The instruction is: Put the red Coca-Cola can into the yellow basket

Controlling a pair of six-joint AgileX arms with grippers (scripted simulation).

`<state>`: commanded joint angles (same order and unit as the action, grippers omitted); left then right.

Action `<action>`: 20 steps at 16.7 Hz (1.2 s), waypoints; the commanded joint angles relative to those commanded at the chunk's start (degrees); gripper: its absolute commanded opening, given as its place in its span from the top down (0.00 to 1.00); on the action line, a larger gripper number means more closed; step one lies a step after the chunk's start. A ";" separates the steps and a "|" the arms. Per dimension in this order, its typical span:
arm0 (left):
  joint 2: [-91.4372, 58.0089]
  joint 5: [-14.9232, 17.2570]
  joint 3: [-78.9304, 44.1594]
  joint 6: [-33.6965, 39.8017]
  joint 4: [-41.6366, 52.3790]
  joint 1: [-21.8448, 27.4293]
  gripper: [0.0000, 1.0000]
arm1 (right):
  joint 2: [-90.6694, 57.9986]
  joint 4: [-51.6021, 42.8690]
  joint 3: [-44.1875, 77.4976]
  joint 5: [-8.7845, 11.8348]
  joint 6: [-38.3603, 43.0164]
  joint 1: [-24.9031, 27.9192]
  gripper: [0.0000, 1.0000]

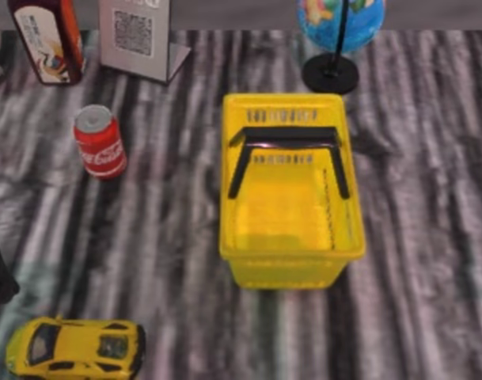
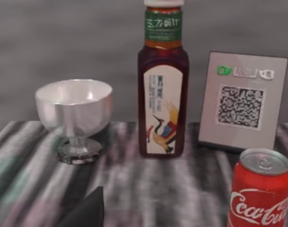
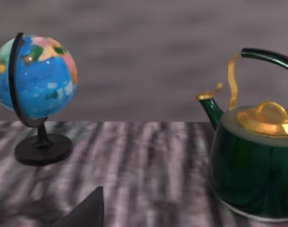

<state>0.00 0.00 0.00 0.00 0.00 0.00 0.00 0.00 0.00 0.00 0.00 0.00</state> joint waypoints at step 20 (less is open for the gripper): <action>-72.19 2.24 -67.68 -19.01 43.76 7.23 0.00 | 0.00 0.00 0.00 0.00 0.00 0.00 0.00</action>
<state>-72.19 2.24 -67.68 -19.01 43.76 7.23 0.00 0.00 0.00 0.00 0.00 0.00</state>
